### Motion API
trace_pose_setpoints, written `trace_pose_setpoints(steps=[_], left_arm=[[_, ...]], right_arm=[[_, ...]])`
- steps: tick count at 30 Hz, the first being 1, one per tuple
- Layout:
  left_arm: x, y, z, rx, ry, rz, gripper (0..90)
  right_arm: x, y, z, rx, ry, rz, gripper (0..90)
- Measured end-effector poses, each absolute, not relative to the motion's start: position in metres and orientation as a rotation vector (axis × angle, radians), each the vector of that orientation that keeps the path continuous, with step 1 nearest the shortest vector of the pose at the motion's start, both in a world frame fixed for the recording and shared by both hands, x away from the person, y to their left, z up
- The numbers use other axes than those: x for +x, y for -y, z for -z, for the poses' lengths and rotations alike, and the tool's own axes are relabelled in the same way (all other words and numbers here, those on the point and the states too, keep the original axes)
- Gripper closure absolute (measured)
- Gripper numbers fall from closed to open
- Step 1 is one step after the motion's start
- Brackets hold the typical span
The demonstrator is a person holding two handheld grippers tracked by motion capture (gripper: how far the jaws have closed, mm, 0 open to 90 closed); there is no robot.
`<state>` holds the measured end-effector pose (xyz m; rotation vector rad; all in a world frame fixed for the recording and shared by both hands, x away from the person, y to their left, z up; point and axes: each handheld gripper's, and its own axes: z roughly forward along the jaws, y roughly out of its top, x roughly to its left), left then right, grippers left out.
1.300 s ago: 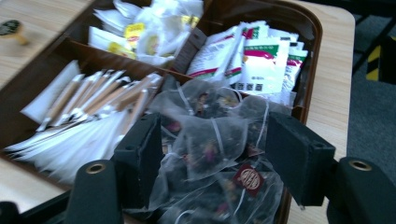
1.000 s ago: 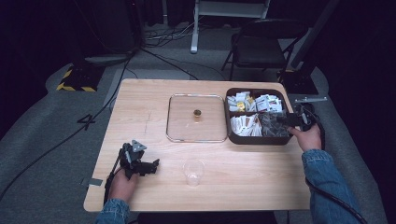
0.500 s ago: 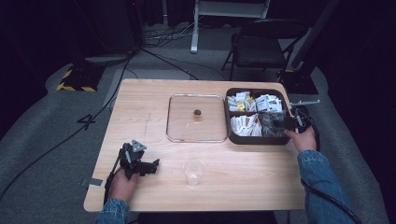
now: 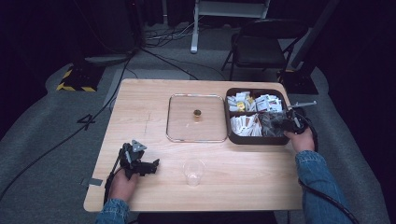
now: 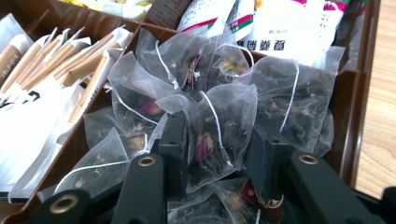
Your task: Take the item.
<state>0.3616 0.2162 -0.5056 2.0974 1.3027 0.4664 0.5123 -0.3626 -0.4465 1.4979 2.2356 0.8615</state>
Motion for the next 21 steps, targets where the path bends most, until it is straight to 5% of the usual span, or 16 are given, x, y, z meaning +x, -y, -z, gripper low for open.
trace_pose_setpoints(steps=[21], left_arm=[[0.362,-0.216,0.506,2.097,-1.303,-0.466,0.2]], right_arm=[[0.490,0.372,0.416,1.425,-2.108,-1.191,69.0]])
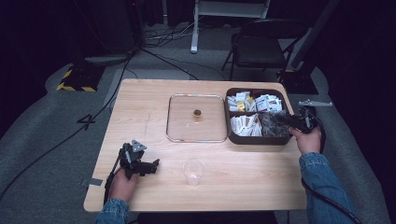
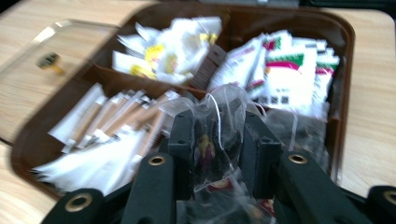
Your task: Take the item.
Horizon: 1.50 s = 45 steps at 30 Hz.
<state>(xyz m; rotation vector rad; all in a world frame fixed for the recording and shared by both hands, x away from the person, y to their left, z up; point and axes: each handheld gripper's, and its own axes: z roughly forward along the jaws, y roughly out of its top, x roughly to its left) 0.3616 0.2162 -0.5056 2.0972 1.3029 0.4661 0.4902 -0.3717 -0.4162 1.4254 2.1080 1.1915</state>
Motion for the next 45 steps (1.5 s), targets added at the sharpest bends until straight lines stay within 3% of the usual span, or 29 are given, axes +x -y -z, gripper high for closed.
trace_pose_setpoints(steps=[25,45], left_arm=[[0.362,-0.216,0.506,2.098,-1.303,-0.467,0.2],[0.360,-0.218,0.505,2.091,-1.323,-0.471,0.1]], right_arm=[[0.441,0.344,0.364,1.121,-2.076,-1.523,71.7],[0.399,0.259,0.328,0.807,-2.267,-1.658,71.7]])
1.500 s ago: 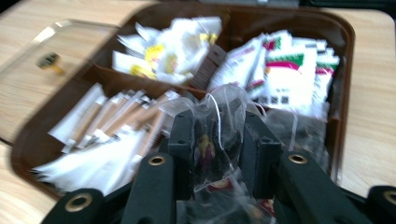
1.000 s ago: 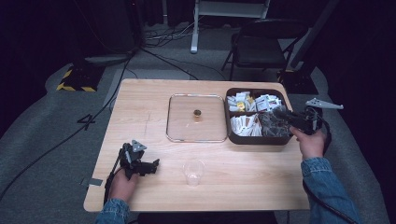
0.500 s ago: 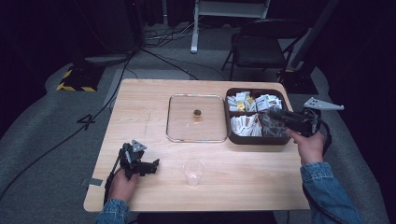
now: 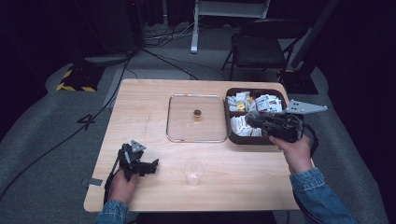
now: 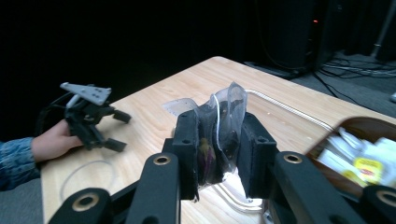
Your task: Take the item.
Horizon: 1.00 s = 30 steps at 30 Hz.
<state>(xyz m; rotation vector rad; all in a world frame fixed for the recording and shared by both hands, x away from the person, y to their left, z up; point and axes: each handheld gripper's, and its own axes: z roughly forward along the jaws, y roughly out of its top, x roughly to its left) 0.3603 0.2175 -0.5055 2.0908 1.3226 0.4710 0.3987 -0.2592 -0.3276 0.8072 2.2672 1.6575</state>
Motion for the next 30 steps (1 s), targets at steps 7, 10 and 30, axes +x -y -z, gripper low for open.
trace_pose_setpoints(steps=[7,10,30], left_arm=[[0.362,-0.217,0.505,2.092,-1.320,-0.475,0.1],[0.362,-0.217,0.505,2.095,-1.316,-0.474,0.1],[0.363,-0.217,0.506,2.091,-1.317,-0.471,0.1]], right_arm=[[0.390,0.237,0.323,0.749,-2.317,-1.649,71.7],[0.385,0.229,0.322,0.727,-2.336,-1.647,71.7],[0.362,0.169,0.327,0.637,-2.456,-1.594,71.4]])
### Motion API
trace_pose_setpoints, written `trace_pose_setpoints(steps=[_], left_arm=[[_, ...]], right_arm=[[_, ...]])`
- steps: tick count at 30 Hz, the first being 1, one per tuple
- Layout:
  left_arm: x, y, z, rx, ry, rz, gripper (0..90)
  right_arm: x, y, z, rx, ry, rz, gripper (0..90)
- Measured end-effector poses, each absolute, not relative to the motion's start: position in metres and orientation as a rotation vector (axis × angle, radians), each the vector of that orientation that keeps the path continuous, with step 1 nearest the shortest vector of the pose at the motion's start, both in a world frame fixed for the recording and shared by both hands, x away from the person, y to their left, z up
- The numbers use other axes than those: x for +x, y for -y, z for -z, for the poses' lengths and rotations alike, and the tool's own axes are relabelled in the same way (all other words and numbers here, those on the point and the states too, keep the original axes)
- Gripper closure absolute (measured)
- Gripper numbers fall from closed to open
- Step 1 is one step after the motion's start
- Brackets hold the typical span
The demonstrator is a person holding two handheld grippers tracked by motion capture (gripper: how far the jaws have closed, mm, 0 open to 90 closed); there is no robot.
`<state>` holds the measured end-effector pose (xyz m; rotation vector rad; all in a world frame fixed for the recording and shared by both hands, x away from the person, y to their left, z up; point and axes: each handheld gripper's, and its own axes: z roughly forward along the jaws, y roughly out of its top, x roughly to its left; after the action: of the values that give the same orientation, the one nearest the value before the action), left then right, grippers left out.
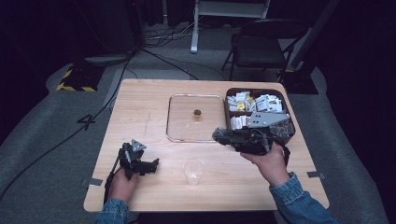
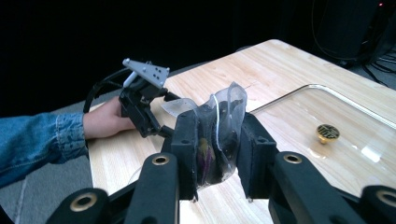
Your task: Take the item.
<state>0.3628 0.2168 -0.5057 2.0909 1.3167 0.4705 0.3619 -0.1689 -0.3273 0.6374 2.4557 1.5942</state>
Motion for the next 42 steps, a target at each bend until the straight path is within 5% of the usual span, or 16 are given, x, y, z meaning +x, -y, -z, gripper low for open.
trace_pose_setpoints(steps=[42], left_arm=[[0.363,-0.217,0.506,2.091,-1.317,-0.471,0.2]], right_arm=[[0.343,0.097,0.410,0.536,-2.752,-1.373,71.1]])
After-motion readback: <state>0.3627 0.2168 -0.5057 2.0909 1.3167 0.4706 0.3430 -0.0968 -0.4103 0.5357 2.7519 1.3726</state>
